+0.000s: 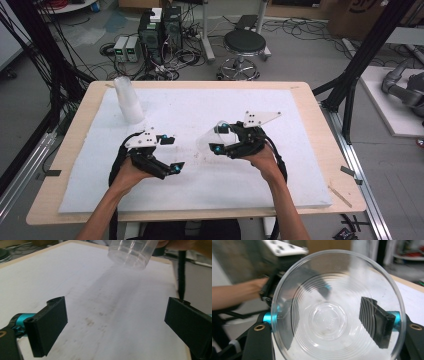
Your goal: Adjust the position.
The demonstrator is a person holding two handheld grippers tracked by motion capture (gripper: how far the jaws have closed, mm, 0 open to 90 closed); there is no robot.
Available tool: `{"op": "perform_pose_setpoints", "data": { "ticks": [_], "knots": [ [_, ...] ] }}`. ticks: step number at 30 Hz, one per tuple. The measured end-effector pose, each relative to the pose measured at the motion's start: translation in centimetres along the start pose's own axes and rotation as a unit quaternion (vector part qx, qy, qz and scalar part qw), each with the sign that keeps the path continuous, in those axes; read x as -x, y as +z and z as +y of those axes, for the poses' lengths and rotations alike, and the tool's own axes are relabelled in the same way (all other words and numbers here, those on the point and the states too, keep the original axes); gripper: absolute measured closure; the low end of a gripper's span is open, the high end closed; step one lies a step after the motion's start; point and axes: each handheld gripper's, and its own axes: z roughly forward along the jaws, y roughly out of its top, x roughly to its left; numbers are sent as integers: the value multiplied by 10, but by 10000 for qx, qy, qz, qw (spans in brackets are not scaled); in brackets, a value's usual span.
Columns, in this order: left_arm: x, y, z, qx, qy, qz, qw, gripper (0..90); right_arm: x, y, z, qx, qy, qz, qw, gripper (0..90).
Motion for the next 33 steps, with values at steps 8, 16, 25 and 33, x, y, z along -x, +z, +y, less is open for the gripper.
{"op": "perform_pose_setpoints", "data": {
  "ticks": [8,16,25,33],
  "knots": [
    [-8,-21,-23,69,-357,610,9975,46,8,2,13,-952,31,-952,9909,326],
    [-10,-36,-49,335,-581,1100,9917,46,16,14,28,-1737,-3,-1474,9737,331],
    [-13,-43,-61,322,-636,1404,9875,46,30,19,30,-2140,299,-1800,9596,333],
    [-15,-41,-70,359,-712,1410,9868,46,34,22,30,-2262,340,-1839,9560,334]
  ]
}}
